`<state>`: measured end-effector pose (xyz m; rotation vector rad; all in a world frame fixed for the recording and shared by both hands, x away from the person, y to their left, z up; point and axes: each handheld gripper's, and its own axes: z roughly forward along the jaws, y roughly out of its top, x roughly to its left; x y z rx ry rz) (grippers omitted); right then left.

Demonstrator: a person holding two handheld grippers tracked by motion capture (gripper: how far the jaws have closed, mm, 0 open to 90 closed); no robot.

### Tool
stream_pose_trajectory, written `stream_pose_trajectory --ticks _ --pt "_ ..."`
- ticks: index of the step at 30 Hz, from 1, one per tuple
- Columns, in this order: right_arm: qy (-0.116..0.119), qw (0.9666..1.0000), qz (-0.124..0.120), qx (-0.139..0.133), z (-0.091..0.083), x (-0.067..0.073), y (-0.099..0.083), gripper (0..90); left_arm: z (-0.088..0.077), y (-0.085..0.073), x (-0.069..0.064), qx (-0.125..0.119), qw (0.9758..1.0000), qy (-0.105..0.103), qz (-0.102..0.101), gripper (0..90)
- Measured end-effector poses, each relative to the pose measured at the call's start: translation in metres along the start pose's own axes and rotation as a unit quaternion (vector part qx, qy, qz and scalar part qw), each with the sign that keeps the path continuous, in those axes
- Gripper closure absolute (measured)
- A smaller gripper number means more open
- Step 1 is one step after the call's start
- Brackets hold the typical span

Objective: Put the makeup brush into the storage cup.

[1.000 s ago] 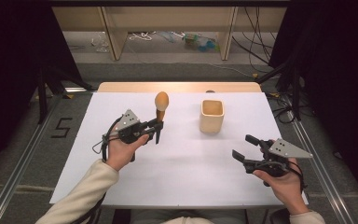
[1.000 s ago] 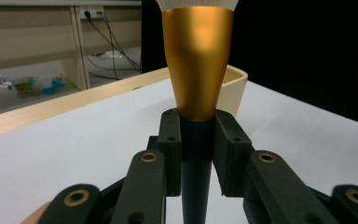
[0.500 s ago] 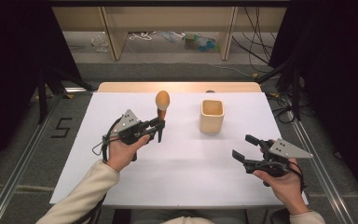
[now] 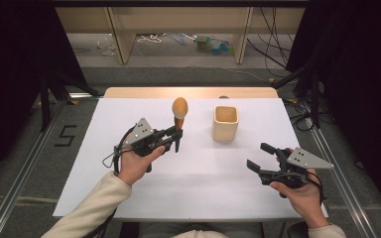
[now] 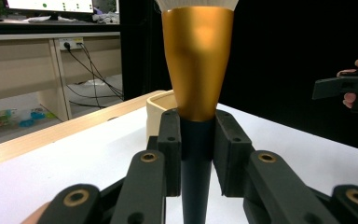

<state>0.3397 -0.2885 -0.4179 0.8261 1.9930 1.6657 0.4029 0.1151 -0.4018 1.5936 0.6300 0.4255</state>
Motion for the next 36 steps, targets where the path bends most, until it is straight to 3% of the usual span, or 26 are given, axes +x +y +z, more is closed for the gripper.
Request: stream_pose_trajectory --ticks 10,17,19,20,21,27,28,33,36 --pt "0.002 1.0 -0.003 0.001 -0.001 0.001 0.001 21.1 0.005 0.002 -0.008 -0.007 0.9999 -0.007 0.007 74.4" --pt "0.006 0.9999 -0.005 -0.015 0.003 0.004 0.001 19.4 0.011 0.002 -0.017 -0.009 0.9998 -0.014 0.01 74.4" --pt "0.005 0.9998 -0.008 -0.019 0.004 0.004 0.001 18.9 0.013 0.002 -0.019 -0.009 0.9998 -0.014 0.012 74.4" --pt "0.002 0.9995 -0.022 -0.023 0.004 0.003 0.001 18.8 0.014 0.001 -0.02 -0.009 0.9998 -0.014 0.012 74.4" --pt "0.001 0.9998 -0.019 -0.006 0.002 0.004 0.002 18.5 0.015 0.001 -0.02 -0.01 0.9998 -0.014 0.012 74.4" --pt "0.006 0.9998 -0.012 -0.015 0.005 0.006 0.002 18.0 0.018 0.001 -0.024 -0.013 0.9996 -0.022 0.01 74.4" --pt "0.003 0.9994 -0.025 -0.024 0.006 0.005 0.002 17.9 0.019 0.001 -0.025 -0.013 0.9996 -0.024 0.009 74.4" --pt "0.007 0.9999 -0.011 0.002 0.004 0.007 0.004 17.9 0.021 0.0 -0.028 -0.015 0.9994 -0.029 0.012 74.4" --pt "0.008 0.9999 -0.007 -0.001 0.004 0.007 0.004 17.9 0.022 0.001 -0.03 -0.014 0.9994 -0.03 0.012 74.4"
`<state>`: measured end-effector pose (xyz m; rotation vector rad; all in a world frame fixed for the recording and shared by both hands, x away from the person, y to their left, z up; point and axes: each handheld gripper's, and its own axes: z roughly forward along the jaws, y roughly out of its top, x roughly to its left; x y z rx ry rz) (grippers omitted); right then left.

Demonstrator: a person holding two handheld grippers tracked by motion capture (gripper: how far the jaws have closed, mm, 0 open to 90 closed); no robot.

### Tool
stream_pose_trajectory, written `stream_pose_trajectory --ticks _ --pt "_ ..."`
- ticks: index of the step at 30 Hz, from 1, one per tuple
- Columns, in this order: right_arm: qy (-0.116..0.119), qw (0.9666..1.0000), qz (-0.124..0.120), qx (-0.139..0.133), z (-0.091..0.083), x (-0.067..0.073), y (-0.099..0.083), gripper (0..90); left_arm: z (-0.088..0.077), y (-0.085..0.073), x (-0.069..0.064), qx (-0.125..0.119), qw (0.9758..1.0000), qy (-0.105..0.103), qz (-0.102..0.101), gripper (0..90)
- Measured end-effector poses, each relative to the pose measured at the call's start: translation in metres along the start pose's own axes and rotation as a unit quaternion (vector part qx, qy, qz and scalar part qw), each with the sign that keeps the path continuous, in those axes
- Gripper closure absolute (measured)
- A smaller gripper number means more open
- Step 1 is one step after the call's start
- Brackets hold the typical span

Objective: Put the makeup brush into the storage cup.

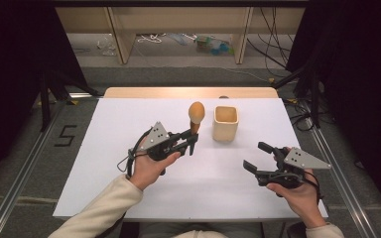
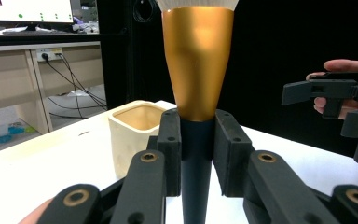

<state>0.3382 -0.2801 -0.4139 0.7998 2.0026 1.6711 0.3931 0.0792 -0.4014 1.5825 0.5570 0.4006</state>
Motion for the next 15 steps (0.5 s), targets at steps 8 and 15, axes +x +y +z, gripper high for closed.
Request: stream_pose_trajectory --ticks 8,15 --pt "-0.003 0.9998 -0.001 -0.018 0.006 0.003 0.001 17.9 0.007 0.0 -0.006 -0.005 0.9999 -0.011 0.002 74.4" --pt "0.001 1.0 0.002 -0.009 0.007 0.004 0.003 18.0 0.013 0.0 -0.01 -0.004 0.9999 -0.013 0.005 74.4"
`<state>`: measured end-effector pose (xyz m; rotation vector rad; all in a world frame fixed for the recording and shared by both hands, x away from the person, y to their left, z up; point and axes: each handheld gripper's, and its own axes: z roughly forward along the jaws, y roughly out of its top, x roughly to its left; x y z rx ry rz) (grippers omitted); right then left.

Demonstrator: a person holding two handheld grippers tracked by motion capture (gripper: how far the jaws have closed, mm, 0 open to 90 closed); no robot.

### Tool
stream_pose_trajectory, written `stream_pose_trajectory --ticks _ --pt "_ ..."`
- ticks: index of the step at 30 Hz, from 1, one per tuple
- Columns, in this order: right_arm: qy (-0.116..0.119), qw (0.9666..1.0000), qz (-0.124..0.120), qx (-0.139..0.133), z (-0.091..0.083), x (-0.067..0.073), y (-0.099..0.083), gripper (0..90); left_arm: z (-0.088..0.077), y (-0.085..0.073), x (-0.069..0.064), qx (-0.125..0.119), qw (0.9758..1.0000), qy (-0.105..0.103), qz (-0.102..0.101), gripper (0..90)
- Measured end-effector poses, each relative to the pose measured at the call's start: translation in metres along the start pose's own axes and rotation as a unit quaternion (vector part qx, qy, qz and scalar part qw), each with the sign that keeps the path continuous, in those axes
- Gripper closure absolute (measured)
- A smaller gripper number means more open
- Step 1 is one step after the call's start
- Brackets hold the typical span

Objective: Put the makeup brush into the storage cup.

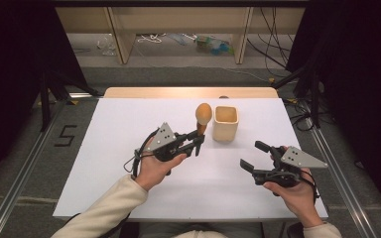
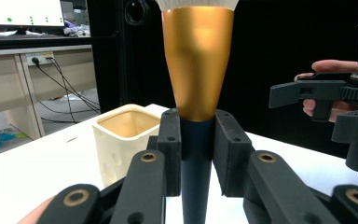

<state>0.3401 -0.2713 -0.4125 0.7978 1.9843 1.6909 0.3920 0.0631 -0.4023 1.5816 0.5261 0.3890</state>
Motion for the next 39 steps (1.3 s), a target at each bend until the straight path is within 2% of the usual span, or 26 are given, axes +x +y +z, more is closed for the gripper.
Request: stream_pose_trajectory --ticks 2,3,5,8,12,15,16,17,18,19,20,21,25,29,30,33,34,35,36,37,38,39 --pt "0.004 0.9999 0.001 -0.013 0.002 0.0 0.0 18.0 0.002 0.0 -0.001 0.001 1.0 -0.002 0.006 74.4" --pt "0.004 0.9998 0.003 -0.018 0.004 0.001 0.0 18.1 0.003 -0.001 -0.002 -0.001 1.0 -0.001 0.001 74.4" --pt "0.003 1.0 0.0 -0.005 0.002 0.001 0.002 18.2 0.004 -0.001 -0.003 0.0 1.0 -0.003 0.002 74.4" --pt "0.001 0.9998 0.001 -0.019 0.005 0.001 0.002 18.3 0.006 -0.002 -0.004 0.0 1.0 -0.005 0.002 74.4" --pt "0.005 0.9998 0.005 -0.018 0.005 0.002 0.002 18.3 0.007 -0.002 -0.004 -0.001 1.0 -0.006 0.005 74.4" --pt "0.002 0.9998 0.001 -0.02 0.007 0.002 0.004 18.4 0.009 -0.003 -0.004 -0.001 1.0 -0.006 0.006 74.4" --pt "0.004 0.9996 -0.009 -0.028 0.009 0.002 0.004 18.4 0.009 -0.003 -0.005 -0.001 1.0 -0.005 0.005 74.4" --pt "0.004 0.9997 -0.009 -0.02 0.009 0.002 0.005 18.4 0.009 -0.003 -0.005 0.0 1.0 -0.006 0.006 74.4" --pt "0.002 0.9996 -0.01 -0.027 0.011 0.003 0.006 18.5 0.01 -0.003 -0.005 0.0 1.0 -0.006 0.007 74.4" --pt "0.007 0.9998 -0.009 -0.017 0.011 0.003 0.007 18.5 0.011 -0.003 -0.005 0.0 0.9999 -0.008 0.009 74.4" --pt "0.01 0.9994 -0.01 -0.032 0.014 0.004 0.007 18.5 0.011 -0.003 -0.006 -0.001 1.0 -0.007 0.006 74.4" --pt "0.009 0.9996 -0.012 -0.025 0.015 0.004 0.008 18.5 0.012 -0.003 -0.007 0.0 0.9999 -0.009 0.006 74.4" --pt "0.015 0.9994 -0.012 -0.029 0.019 0.005 0.01 18.6 0.015 -0.004 -0.008 0.001 0.9999 -0.013 0.008 74.3" --pt "0.017 0.9997 -0.003 -0.016 0.021 0.007 0.013 18.8 0.018 -0.005 -0.01 0.002 0.9998 -0.015 0.009 74.4" --pt "0.018 0.9994 -0.001 -0.029 0.023 0.007 0.013 18.8 0.019 -0.005 -0.011 0.002 0.9998 -0.015 0.008 74.4" --pt "0.018 0.9996 0.001 -0.02 0.023 0.008 0.016 18.9 0.021 -0.006 -0.012 0.003 0.9998 -0.017 0.009 74.4" --pt "0.011 0.9991 -0.012 -0.039 0.026 0.006 0.016 18.9 0.022 -0.006 -0.013 0.003 0.9998 -0.017 0.009 74.4" --pt "0.013 0.999 -0.011 -0.041 0.027 0.006 0.017 18.9 0.023 -0.007 -0.013 0.002 0.9998 -0.018 0.01 74.4" --pt "0.015 0.9993 -0.011 -0.031 0.026 0.006 0.018 19.1 0.023 -0.007 -0.014 0.003 0.9998 -0.019 0.011 74.4" --pt "0.017 0.999 -0.008 -0.041 0.028 0.006 0.018 19.2 0.024 -0.007 -0.015 0.002 0.9997 -0.019 0.011 74.4" --pt "0.015 0.9994 -0.011 -0.029 0.027 0.006 0.02 19.3 0.025 -0.007 -0.015 0.003 0.9997 -0.02 0.013 74.3" --pt "0.015 0.9994 -0.011 -0.029 0.027 0.006 0.02 19.3 0.025 -0.007 -0.015 0.003 0.9997 -0.02 0.013 74.4"
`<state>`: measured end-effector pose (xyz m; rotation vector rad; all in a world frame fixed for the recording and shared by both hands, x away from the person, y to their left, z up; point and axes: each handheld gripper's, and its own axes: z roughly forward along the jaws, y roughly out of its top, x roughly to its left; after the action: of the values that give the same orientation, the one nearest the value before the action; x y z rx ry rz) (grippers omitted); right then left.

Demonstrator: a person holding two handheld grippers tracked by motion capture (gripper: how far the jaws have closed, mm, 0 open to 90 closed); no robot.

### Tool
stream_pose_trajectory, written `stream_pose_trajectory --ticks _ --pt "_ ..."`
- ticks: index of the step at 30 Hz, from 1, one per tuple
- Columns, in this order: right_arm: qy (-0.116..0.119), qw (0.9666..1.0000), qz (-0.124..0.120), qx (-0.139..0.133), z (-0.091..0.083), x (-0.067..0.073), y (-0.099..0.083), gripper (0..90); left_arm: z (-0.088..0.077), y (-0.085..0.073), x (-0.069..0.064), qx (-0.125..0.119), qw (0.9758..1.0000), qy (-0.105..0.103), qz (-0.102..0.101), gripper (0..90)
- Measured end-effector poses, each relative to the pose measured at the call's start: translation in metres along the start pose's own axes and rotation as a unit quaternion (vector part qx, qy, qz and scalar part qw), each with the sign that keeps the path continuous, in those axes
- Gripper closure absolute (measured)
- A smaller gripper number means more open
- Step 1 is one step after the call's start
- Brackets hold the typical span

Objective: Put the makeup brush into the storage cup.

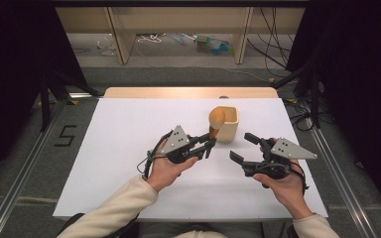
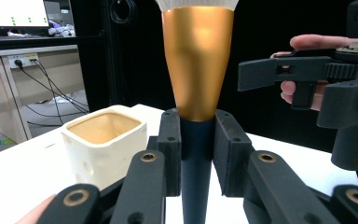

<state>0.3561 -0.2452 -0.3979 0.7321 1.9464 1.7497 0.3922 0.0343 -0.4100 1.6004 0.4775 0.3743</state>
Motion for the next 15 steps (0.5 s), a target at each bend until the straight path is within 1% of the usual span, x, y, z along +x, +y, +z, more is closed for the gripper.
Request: stream_pose_trajectory --ticks 1,2,3,5,8,9,10,11,12,13,14,15 --pt "0.0 1.0 0.001 0.0 0.003 0.001 0.001 19.6 0.001 0.0 -0.001 0.0 1.0 -0.002 0.002 74.4" --pt "0.001 1.0 0.006 -0.008 0.005 0.002 0.001 19.7 0.002 0.0 -0.001 0.0 1.0 -0.003 0.002 74.4" --pt "0.002 1.0 0.008 0.003 0.005 0.002 0.002 19.7 0.003 -0.001 -0.001 0.0 1.0 -0.002 0.003 74.4" --pt "0.002 1.0 0.007 -0.005 0.008 0.003 0.003 19.8 0.003 -0.001 -0.002 0.001 1.0 -0.003 0.003 74.4" --pt "0.004 1.0 0.004 -0.006 0.009 0.003 0.004 19.8 0.004 -0.001 -0.002 0.001 1.0 -0.003 0.003 74.4" --pt "0.007 0.9999 0.009 -0.001 0.01 0.003 0.006 19.9 0.005 -0.001 -0.002 -0.001 1.0 -0.003 0.003 74.4" --pt "0.005 0.9998 0.011 -0.013 0.011 0.004 0.006 19.9 0.005 -0.001 -0.002 -0.001 1.0 -0.003 0.003 74.4" --pt "0.004 0.9998 0.0 -0.021 0.012 0.002 0.007 20.0 0.005 -0.001 -0.003 -0.001 1.0 -0.002 0.003 74.4" --pt "0.006 0.9999 0.005 -0.007 0.011 0.003 0.008 20.0 0.006 -0.001 -0.002 -0.001 1.0 -0.002 0.004 74.4" --pt "0.009 0.9998 0.014 -0.014 0.013 0.004 0.009 20.1 0.006 -0.001 -0.002 -0.001 1.0 -0.002 0.004 74.4" --pt "0.009 0.9998 0.014 -0.014 0.013 0.004 0.009 20.1 0.006 -0.002 -0.002 -0.001 1.0 -0.003 0.004 74.4" --pt "0.005 0.9998 -0.001 -0.017 0.014 0.002 0.011 21.2 0.006 -0.002 -0.002 0.0 1.0 -0.002 0.005 74.3"
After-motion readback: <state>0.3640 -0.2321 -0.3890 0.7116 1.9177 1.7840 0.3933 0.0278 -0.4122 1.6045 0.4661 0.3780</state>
